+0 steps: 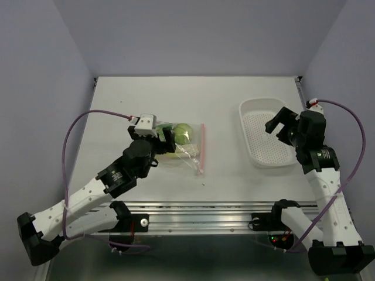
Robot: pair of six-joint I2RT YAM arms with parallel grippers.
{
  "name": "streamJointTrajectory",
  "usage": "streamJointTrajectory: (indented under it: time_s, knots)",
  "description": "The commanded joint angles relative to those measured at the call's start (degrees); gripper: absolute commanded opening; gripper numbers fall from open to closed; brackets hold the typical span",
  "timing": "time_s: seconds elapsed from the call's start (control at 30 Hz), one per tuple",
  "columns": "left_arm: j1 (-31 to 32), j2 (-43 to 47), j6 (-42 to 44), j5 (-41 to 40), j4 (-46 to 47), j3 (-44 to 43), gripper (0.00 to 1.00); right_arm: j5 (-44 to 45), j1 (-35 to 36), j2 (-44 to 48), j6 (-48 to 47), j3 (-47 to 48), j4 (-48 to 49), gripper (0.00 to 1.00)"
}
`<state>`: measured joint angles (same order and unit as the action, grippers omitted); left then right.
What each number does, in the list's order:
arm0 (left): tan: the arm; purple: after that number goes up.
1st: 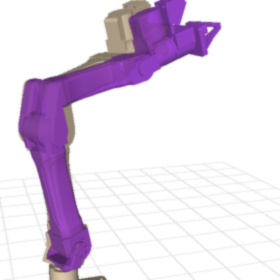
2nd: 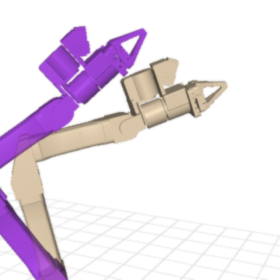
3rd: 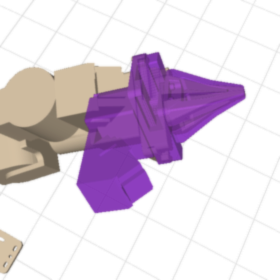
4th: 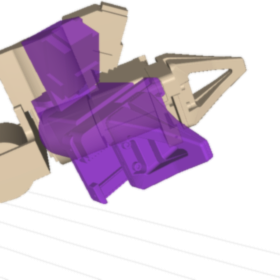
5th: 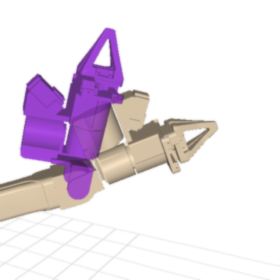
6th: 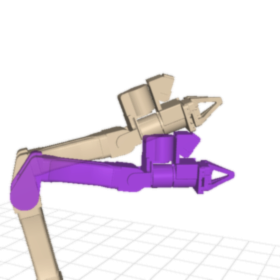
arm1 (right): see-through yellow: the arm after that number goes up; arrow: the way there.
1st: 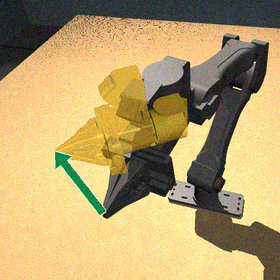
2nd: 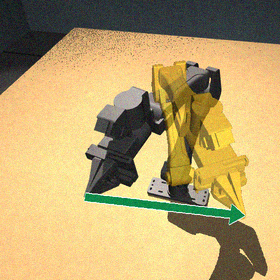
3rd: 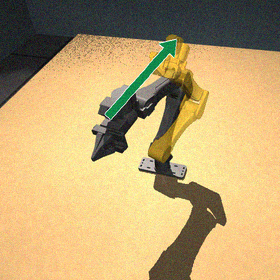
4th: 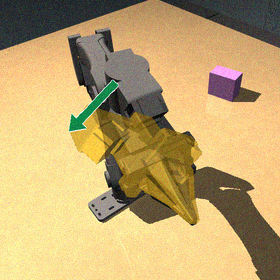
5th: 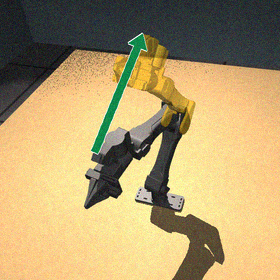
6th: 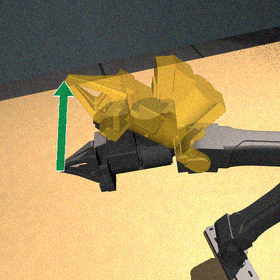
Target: Open the zip-top bag and remove the fake food
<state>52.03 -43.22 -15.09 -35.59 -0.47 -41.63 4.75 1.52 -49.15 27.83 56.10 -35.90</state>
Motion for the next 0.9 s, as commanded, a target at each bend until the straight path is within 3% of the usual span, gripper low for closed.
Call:
streamJointTrajectory:
  time_s: [0.0,0.1,0.23,0.33,0.53,0.67,0.87]
  knots:
    - [0.96,-5.54,4.19,5.09,-1.72,-3.11,0.99,-6.23,-0.11,2.30,-2.08,-0.81,5.48,1.00]
    - [6.73,-12.92,6.47,0.47,-4.87,-5.21,0.99,-10.02,-0.11,2.91,-3.22,-3.00,7.86,1.00]
    - [15.09,-23.72,9.90,-4.39,-8.57,-7.41,0.99,-8.88,-0.11,2.65,-1.82,-4.24,8.04,1.00]
    - [19.49,-29.35,7.55,-8.78,-14.72,-10.39,0.99,-10.28,-0.11,2.21,0.02,-4.50,8.13,1.00]
    - [25.04,-38.23,7.09,-19.74,-22.02,-12.60,0.99,-20.90,-0.11,-4.54,-1.02,-3.01,5.93,1.00]
    - [29.08,-43.52,11.13,-22.49,-22.39,-12.26,0.99,-24.26,-0.11,-7.62,-1.03,-3.54,5.93,1.00]
    - [29.18,-48.10,14.83,-21.36,-18.53,-8.82,0.99,-23.74,-0.11,-6.05,-1.29,-3.27,6.02,1.00]
